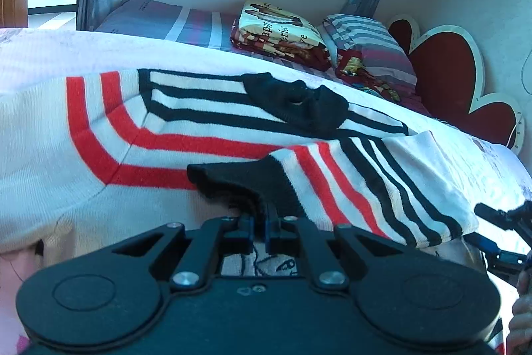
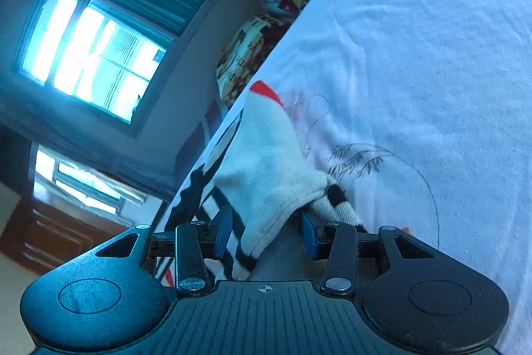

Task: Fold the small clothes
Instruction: 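Carry the held sleeve across the sweater body with the right gripper, then open the right gripper and release the sleeve onto the sweater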

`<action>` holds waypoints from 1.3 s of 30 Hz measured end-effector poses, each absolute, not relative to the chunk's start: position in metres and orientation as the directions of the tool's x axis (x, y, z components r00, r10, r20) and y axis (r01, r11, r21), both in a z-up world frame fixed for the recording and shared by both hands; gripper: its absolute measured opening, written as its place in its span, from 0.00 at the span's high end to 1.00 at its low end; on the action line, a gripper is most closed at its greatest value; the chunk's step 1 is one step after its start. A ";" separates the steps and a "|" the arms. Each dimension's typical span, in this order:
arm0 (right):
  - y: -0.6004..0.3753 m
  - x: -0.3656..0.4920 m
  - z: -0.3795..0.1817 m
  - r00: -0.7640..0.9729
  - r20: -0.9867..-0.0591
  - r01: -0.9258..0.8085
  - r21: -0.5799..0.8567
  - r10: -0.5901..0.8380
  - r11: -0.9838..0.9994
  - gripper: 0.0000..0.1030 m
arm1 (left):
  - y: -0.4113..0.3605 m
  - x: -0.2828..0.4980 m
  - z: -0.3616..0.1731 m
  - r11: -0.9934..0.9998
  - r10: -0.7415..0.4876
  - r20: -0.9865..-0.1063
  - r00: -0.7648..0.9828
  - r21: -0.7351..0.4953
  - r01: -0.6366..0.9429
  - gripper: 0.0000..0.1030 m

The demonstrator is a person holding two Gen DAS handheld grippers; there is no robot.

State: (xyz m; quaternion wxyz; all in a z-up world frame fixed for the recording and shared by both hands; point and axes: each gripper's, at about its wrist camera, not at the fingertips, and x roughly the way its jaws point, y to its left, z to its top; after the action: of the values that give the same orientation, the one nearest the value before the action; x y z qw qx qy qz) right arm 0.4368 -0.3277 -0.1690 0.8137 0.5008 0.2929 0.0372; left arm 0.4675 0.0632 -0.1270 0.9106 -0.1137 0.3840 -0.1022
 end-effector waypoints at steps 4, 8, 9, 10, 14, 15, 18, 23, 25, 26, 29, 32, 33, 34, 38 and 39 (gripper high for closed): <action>-0.336 0.444 -0.168 0.814 -0.473 0.247 0.807 0.336 0.537 0.81 | 0.066 0.468 -0.130 0.953 -0.276 -0.676 0.684 -0.286 0.101 0.96; -0.327 0.439 -0.157 0.807 -0.498 0.223 0.755 0.317 0.617 0.92 | 0.064 0.463 -0.121 0.956 -0.276 -0.660 0.699 -0.264 0.128 0.95; -0.326 0.437 -0.155 0.808 -0.504 0.220 0.738 0.306 0.637 0.92 | 0.062 0.464 -0.120 0.962 -0.260 -0.677 0.688 -0.243 0.124 0.95; -0.325 0.438 -0.155 0.801 -0.521 0.223 0.717 0.295 0.660 0.92 | 0.060 0.464 -0.122 0.966 -0.248 -0.694 0.676 -0.227 0.122 0.95; -0.314 0.436 -0.161 0.765 -0.575 0.225 0.662 0.291 0.715 0.91 | 0.051 0.466 -0.130 0.987 -0.161 -0.708 0.688 -0.120 0.107 0.74; -0.309 0.432 -0.156 0.754 -0.588 0.207 0.635 0.292 0.744 0.91 | 0.051 0.463 -0.129 0.994 -0.107 -0.704 0.703 -0.064 0.086 0.55; -0.308 0.409 -0.129 0.798 -0.557 0.131 0.536 0.232 0.834 0.88 | 0.060 0.439 -0.111 0.999 0.028 -0.623 0.782 0.033 -0.010 0.39; -0.283 0.424 -0.116 0.811 -0.544 0.001 0.369 0.215 0.930 0.88 | 0.015 0.435 -0.100 0.984 -0.119 -0.563 0.817 0.045 0.175 0.39; -0.271 0.443 -0.137 0.764 -0.615 -0.009 0.297 0.198 0.955 0.90 | -0.008 0.445 -0.113 0.972 -0.156 -0.580 0.799 0.053 0.228 0.38; -0.269 0.448 -0.149 0.746 -0.637 -0.016 0.276 0.195 0.961 0.93 | -0.016 0.452 -0.124 0.969 -0.138 -0.612 0.779 0.078 0.233 0.37; -0.276 0.444 -0.143 0.745 -0.630 -0.037 0.291 0.220 0.956 0.92 | -0.010 0.464 -0.131 0.981 -0.134 -0.650 0.748 0.020 0.193 0.39; -0.280 0.460 -0.132 0.788 -0.573 -0.080 0.266 0.225 0.961 0.92 | -0.011 0.470 -0.118 0.981 -0.146 -0.608 0.781 0.014 0.194 0.40; -0.279 0.476 -0.132 0.785 -0.580 -0.077 0.258 0.218 0.963 0.92 | -0.015 0.478 -0.119 0.979 -0.158 -0.622 0.767 0.002 0.203 0.41; -0.279 0.493 -0.134 0.782 -0.586 -0.073 0.257 0.215 0.964 0.92 | -0.021 0.486 -0.121 0.979 -0.159 -0.629 0.761 0.002 0.206 0.41; -0.274 0.554 -0.145 0.766 -0.618 -0.063 0.204 0.178 0.977 0.92 | -0.036 0.501 -0.130 0.974 -0.148 -0.644 0.750 0.036 0.223 0.41; -0.275 0.570 -0.152 0.746 -0.648 -0.044 0.179 0.152 0.983 0.92 | -0.039 0.506 -0.136 0.974 -0.123 -0.659 0.742 0.063 0.217 0.38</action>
State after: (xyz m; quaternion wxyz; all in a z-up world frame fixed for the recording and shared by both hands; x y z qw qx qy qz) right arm 0.5695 -0.2751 -0.1524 0.9313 0.0763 0.3522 0.0527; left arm 0.5060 -0.0393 -0.1357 0.9307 0.0679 0.3475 -0.0913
